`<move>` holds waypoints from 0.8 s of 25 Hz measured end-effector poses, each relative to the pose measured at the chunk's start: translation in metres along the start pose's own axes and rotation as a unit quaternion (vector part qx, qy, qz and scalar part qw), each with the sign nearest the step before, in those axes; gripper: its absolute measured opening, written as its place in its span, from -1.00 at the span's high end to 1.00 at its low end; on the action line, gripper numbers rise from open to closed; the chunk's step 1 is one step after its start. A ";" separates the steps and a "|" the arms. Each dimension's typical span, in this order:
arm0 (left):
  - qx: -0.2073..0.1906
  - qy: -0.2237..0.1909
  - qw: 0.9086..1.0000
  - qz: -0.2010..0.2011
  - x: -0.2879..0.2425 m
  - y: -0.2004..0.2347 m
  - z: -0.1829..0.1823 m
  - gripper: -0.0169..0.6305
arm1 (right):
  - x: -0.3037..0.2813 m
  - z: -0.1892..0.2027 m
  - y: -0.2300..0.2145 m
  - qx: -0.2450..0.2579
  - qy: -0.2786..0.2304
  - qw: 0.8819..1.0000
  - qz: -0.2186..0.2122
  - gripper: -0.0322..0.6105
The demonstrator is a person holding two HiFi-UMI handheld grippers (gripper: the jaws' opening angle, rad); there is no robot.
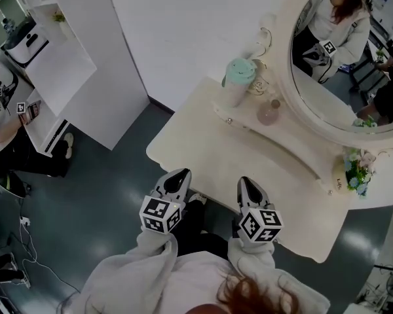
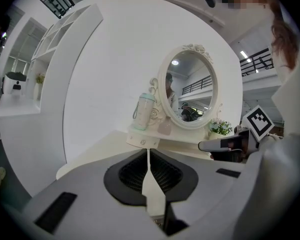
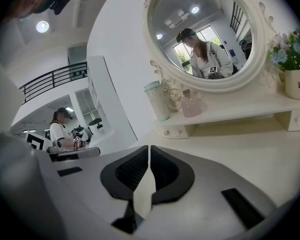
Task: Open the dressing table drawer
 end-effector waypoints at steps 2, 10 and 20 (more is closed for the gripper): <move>0.000 0.001 1.000 0.006 -0.010 0.006 -0.004 0.86 | -0.008 -0.006 0.000 -0.002 -0.001 1.000 0.004 0.78; -0.005 0.007 0.999 0.036 -0.049 0.025 -0.015 0.86 | -0.034 -0.024 -0.006 -0.007 -0.010 1.000 0.024 0.78; -0.029 0.025 0.994 0.106 -0.095 0.024 -0.019 0.86 | -0.059 -0.034 -0.007 -0.015 -0.021 0.999 0.045 0.78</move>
Point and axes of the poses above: the fingertips, and each gripper's own axes: x backward along the fingers, y to its left, z out of its underside, the point moved 6 cm from there along x, backward along the fingers, and after that the axes turned 10 degrees about -x, right-handed, at the moved point
